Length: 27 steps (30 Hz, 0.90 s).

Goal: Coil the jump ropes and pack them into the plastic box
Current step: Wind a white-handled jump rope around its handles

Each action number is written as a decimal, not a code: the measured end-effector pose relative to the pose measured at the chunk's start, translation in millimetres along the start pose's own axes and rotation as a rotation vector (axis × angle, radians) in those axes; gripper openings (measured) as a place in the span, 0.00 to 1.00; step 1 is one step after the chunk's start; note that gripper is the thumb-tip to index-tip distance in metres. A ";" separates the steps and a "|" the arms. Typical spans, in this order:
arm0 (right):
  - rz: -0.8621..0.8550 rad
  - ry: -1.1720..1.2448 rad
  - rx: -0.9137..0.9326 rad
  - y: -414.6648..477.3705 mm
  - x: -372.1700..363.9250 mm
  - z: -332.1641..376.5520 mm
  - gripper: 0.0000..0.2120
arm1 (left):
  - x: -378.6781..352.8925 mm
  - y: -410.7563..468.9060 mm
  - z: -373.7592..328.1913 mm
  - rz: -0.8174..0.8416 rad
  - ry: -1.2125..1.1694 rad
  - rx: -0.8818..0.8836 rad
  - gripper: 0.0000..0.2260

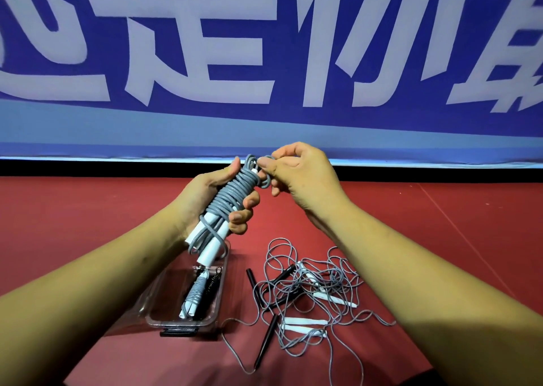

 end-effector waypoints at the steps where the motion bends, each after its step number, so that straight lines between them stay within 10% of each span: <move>1: -0.011 0.010 -0.004 0.8 -0.3 -0.6 0.12 | -0.5 0.8 0.1 -0.012 -0.014 -0.024 0.20; 27: 0.121 -0.666 0.265 2.6 4.9 24.3 0.06 | -6.1 0.4 -1.9 -0.142 0.067 -0.026 0.19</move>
Point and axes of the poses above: each hand's wrist, its own y-axis towards the middle knuckle, its own x-axis out of the back of the hand, z = x × y, the point moved 1 cm from there along y, towards the middle knuckle, and after that the axes turned 3 degrees about -z, right-handed, at the moved point
